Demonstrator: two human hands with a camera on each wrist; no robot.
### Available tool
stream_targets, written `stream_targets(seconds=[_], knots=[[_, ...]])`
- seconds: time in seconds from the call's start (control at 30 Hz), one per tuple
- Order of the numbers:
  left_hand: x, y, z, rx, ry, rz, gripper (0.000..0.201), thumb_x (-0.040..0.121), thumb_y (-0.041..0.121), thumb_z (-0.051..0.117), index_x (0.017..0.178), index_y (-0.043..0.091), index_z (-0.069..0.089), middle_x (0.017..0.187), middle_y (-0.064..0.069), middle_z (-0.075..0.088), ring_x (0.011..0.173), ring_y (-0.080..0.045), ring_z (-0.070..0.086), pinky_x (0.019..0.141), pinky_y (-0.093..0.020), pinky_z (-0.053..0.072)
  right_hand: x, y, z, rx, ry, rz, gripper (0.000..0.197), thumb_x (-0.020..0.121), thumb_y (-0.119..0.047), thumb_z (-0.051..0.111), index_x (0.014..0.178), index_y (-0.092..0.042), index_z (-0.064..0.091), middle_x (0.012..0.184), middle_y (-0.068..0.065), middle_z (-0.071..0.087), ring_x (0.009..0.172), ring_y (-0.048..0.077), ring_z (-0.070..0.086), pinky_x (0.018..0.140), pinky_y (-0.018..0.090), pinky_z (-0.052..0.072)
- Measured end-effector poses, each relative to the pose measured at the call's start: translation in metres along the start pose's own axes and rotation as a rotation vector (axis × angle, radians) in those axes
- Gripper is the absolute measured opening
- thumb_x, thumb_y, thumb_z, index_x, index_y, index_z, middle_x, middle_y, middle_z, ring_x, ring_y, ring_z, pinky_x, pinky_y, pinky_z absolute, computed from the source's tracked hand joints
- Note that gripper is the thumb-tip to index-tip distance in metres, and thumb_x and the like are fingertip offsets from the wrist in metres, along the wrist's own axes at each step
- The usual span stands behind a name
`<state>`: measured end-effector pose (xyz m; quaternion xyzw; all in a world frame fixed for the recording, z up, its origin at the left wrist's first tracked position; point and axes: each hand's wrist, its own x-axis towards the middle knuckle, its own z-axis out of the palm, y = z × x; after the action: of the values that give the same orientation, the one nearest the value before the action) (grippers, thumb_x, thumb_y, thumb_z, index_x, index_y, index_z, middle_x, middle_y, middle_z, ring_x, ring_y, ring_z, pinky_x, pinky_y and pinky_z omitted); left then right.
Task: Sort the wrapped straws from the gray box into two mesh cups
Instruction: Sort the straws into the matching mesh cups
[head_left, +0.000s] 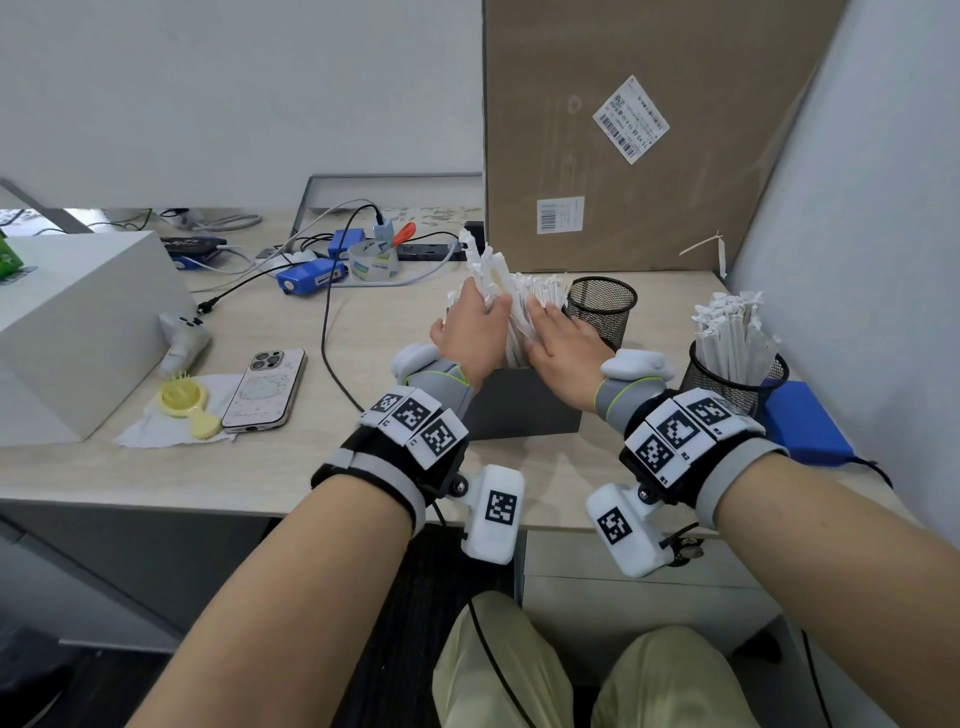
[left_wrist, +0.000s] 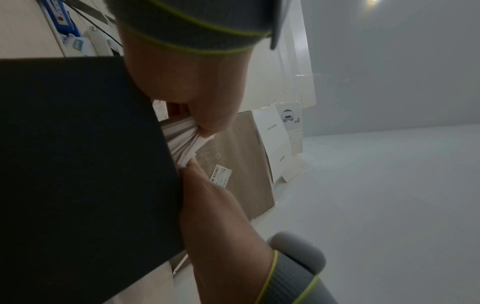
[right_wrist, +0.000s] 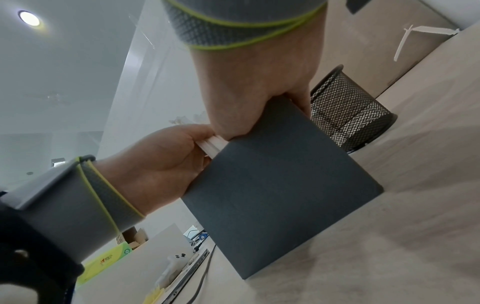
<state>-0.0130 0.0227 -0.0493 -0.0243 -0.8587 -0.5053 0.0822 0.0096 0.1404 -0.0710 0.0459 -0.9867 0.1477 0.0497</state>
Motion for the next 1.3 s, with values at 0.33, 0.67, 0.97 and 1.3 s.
stream_targets(seconds=[0.33,0.67,0.97,1.3], knots=[[0.004,0.01,0.001,0.434,-0.015,0.191,0.029,0.098,0.026,0.036,0.117,0.005,0.044,0.1,-0.014,0.07,0.107,-0.03,0.06,0.112,-0.039,0.011,-0.001,-0.001,-0.001,-0.034,0.008,-0.004,0.053,0.1,-0.02,0.027,0.151,-0.011,0.014,0.158,0.01,0.016,0.145,0.024,0.019,0.116,0.031,0.01],[0.0,0.018,0.016,-0.125,-0.177,0.158,0.025,0.098,0.017,0.045,0.118,0.004,0.04,0.086,-0.009,0.054,0.082,-0.024,0.051,0.078,-0.037,0.046,-0.008,-0.005,-0.007,-0.068,-0.011,-0.039,0.049,0.102,-0.021,0.025,0.149,-0.006,0.02,0.156,0.011,0.023,0.143,0.023,0.023,0.113,0.032,0.015],[0.005,0.015,0.019,-0.288,-0.118,0.139,0.025,0.097,0.011,0.046,0.121,0.009,0.044,0.096,-0.004,0.054,0.083,-0.013,0.053,0.079,-0.027,0.046,-0.004,-0.004,-0.004,-0.032,-0.009,-0.01,0.05,0.103,-0.026,0.022,0.149,-0.008,0.019,0.155,0.011,0.025,0.142,0.027,0.023,0.115,0.032,0.014],[0.024,0.021,-0.01,-0.436,0.134,0.147,0.01,0.099,0.016,0.043,0.106,0.015,0.037,0.093,0.0,0.052,0.081,-0.01,0.051,0.074,-0.024,0.042,0.009,0.008,0.013,0.032,-0.025,0.042,0.061,0.097,-0.052,0.016,0.15,-0.022,0.017,0.158,0.008,0.019,0.145,0.034,0.017,0.119,0.044,0.014]])
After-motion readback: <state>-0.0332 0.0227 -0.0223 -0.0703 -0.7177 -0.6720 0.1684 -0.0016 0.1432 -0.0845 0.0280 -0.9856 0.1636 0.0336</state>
